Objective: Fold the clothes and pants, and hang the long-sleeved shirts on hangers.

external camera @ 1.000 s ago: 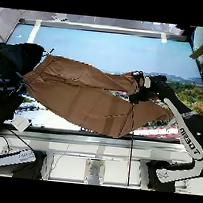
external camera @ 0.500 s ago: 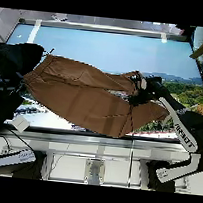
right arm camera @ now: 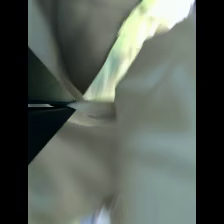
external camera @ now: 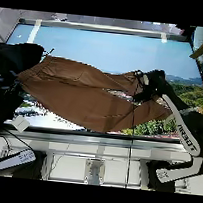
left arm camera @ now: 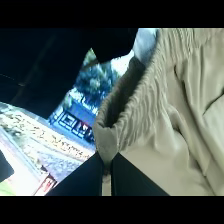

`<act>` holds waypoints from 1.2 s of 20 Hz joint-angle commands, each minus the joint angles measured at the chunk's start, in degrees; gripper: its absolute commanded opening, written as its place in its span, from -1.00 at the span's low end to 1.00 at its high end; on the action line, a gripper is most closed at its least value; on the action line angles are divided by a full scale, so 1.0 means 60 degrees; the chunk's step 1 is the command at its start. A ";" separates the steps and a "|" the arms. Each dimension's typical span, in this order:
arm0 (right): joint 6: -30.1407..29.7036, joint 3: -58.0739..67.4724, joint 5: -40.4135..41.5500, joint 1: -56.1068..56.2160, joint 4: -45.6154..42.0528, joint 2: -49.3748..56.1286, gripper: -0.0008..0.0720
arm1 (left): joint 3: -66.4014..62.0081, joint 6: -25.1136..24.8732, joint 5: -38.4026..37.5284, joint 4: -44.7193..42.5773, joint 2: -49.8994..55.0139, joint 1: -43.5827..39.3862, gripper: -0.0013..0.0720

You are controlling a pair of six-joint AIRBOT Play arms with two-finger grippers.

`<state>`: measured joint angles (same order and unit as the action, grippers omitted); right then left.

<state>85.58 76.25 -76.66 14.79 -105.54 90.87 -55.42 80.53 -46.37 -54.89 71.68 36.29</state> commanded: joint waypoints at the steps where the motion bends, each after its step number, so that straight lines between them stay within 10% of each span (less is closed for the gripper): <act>1: -0.0452 0.0310 -0.1060 -0.0576 -0.1530 -0.1282 -0.94 | -0.0007 0.0004 -0.0951 -0.0302 -0.0976 0.0852 -0.90; 13: -0.0452 -0.7111 -0.0827 -0.5741 -0.0561 -0.9384 -0.94 | 0.4415 0.0004 -0.2295 -0.2029 -0.4000 0.2954 -0.90; 19: -0.0433 -0.8878 0.0015 -0.7078 -0.0517 -0.9905 -0.93 | 0.4634 0.0004 -0.1676 -0.2102 -0.3996 0.2954 -0.90; 20: -0.0419 -0.8783 0.0142 -0.7136 -0.0510 -0.9901 -0.59 | 0.4634 0.0004 -0.1683 -0.2102 -0.4000 0.2954 -0.90; 21: -0.0415 -0.8604 0.0153 -0.7151 -0.0477 -0.9901 0.21 | 0.4626 0.0004 -0.1694 -0.2087 -0.4000 0.2954 -0.85; 23: -0.0423 -0.7868 0.0164 -0.7151 -0.0481 -0.9908 0.53 | 0.4364 0.0004 -0.1683 -0.2062 -0.4011 0.2954 0.45; 24: -0.0426 -0.7271 0.0233 -0.7151 -0.0477 -0.9908 0.53 | 0.3974 0.0004 -0.1687 -0.2029 -0.4047 0.2954 0.64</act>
<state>82.91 28.18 -76.69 -27.31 -108.75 31.83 -29.17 80.55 -56.86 -67.40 47.68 53.95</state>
